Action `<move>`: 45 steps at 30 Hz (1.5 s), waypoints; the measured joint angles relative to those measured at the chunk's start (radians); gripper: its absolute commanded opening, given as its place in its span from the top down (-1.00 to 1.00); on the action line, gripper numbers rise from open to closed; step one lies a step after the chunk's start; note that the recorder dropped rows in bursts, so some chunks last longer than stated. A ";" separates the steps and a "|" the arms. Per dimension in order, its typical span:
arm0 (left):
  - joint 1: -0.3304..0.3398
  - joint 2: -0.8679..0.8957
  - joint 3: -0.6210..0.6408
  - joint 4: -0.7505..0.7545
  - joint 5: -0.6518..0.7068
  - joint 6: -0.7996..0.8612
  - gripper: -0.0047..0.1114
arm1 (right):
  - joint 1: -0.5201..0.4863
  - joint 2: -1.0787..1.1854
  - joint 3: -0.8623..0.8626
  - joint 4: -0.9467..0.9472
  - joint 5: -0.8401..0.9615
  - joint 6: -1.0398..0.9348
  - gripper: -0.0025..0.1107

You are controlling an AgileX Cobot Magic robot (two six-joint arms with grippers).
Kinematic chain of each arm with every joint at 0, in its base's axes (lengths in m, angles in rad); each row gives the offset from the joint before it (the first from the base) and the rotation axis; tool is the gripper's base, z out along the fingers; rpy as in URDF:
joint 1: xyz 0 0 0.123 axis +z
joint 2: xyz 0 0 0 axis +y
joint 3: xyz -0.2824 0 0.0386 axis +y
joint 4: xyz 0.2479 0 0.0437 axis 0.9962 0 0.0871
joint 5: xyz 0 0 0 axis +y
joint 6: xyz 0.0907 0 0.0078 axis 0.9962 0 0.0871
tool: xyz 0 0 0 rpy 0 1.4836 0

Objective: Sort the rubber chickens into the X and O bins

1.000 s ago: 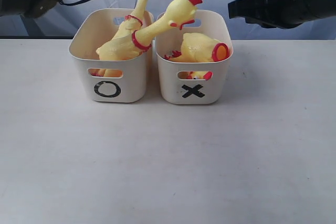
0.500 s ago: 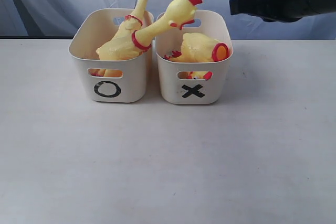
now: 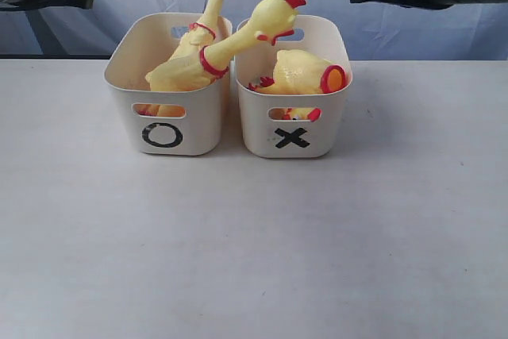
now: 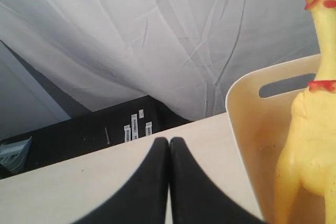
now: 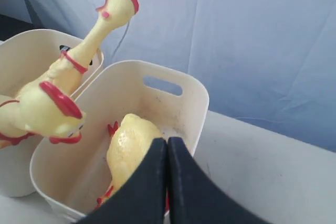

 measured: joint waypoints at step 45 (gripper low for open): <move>0.043 -1.106 0.431 -0.143 0.539 0.000 0.92 | -0.011 -0.676 0.000 -0.019 -0.020 0.002 0.97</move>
